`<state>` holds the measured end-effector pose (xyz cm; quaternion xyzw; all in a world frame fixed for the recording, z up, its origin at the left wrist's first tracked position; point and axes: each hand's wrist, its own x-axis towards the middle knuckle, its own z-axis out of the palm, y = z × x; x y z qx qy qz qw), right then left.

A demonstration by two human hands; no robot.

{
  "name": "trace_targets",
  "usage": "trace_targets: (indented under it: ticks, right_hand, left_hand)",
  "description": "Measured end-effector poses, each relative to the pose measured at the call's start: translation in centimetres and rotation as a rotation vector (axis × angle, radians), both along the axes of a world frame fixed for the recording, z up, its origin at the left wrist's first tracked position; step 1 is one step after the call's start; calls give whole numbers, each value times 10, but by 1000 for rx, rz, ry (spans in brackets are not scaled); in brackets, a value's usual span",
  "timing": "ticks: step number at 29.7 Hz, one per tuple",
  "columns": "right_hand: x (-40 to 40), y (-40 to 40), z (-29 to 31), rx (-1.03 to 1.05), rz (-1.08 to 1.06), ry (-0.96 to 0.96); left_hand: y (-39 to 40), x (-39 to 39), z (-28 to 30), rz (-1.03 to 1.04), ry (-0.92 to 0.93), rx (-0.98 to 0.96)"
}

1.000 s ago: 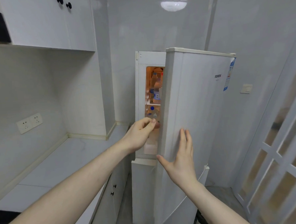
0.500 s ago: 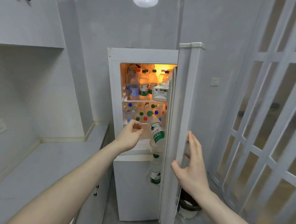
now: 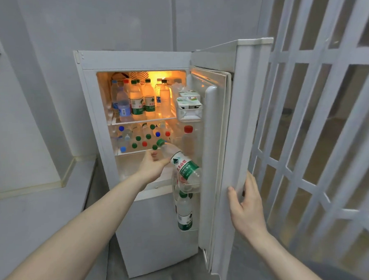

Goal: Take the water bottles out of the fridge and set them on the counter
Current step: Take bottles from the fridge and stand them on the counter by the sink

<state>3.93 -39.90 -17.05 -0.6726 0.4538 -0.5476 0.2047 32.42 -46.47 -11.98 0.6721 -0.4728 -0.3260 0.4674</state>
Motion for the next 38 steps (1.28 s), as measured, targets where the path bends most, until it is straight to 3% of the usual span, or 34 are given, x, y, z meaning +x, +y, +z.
trace_targets:
  ticks: [8, 13, 22, 24, 27, 29, 33, 38]
  right_hand:
    - [-44, -15, -2, 87, -187, -54]
    - [-71, -23, 2, 87, -278, -87]
    - [-117, -60, -11, 265, -382, -114]
    - [-114, -48, -2, 206, -436, -162]
    - [-93, -19, 10, -97, -546, -221]
    - [-76, -11, 17, -221, -421, -74]
    - [-49, -36, 21, -55, -28, 202]
    - [-30, -87, 22, 74, -4, 207]
  left_hand:
    - [-38, -32, 0, 8, 125, -17]
    - [-52, -45, 4, -6, 58, 9]
    - [-67, -67, 3, -101, 61, 7]
    - [-68, -72, 4, -96, 68, -10]
    - [-63, -77, 13, -95, 40, -56]
    - [-59, -80, 24, -122, -28, -134]
    - [-51, -99, 55, -208, -185, -307]
    - [-42, -135, 72, -311, -310, -461]
